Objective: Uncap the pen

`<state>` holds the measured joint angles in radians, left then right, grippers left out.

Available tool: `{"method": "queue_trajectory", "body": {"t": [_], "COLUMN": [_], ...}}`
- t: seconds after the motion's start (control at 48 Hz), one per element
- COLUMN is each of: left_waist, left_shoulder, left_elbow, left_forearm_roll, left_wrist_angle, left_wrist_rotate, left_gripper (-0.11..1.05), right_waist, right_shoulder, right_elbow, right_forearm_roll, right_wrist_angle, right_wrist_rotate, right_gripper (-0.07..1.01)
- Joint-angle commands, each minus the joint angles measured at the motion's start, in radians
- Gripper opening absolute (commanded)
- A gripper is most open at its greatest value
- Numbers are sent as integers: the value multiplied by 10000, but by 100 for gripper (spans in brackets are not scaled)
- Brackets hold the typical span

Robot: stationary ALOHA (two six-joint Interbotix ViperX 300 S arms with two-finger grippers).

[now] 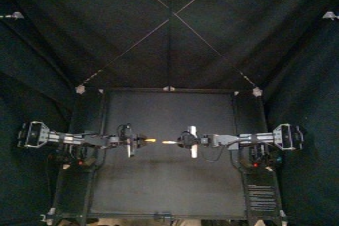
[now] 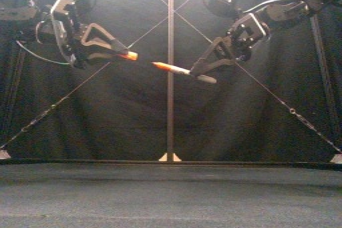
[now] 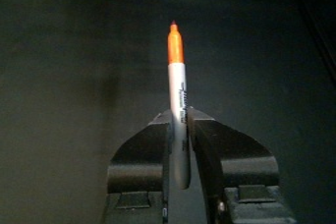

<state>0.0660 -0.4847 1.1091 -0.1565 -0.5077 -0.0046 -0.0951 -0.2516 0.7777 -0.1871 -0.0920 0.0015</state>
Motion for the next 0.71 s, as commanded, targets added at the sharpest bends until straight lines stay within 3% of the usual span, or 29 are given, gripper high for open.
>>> {"method": "queue_trajectory", "body": {"t": [0.021,0.188,0.708], "left_waist": [-77,-199,-368], "left_shoulder": [-460,-828,-844], "left_elbow": [77,307,506], "left_forearm_roll": [-15,-15,-184], "left_wrist_angle": [-31,0,46], "left_wrist_rotate": [-15,-15,-15], "left_gripper": [44,44,44], "right_waist": [0,0,-15], "right_shoulder": [-353,-353,-353], "right_elbow": [-92,-92,-138], "right_forearm_roll": [0,0,0], "right_wrist_angle": [-77,-77,-77], "right_wrist_rotate": [15,0,-31], "right_gripper": [52,52,52]}}
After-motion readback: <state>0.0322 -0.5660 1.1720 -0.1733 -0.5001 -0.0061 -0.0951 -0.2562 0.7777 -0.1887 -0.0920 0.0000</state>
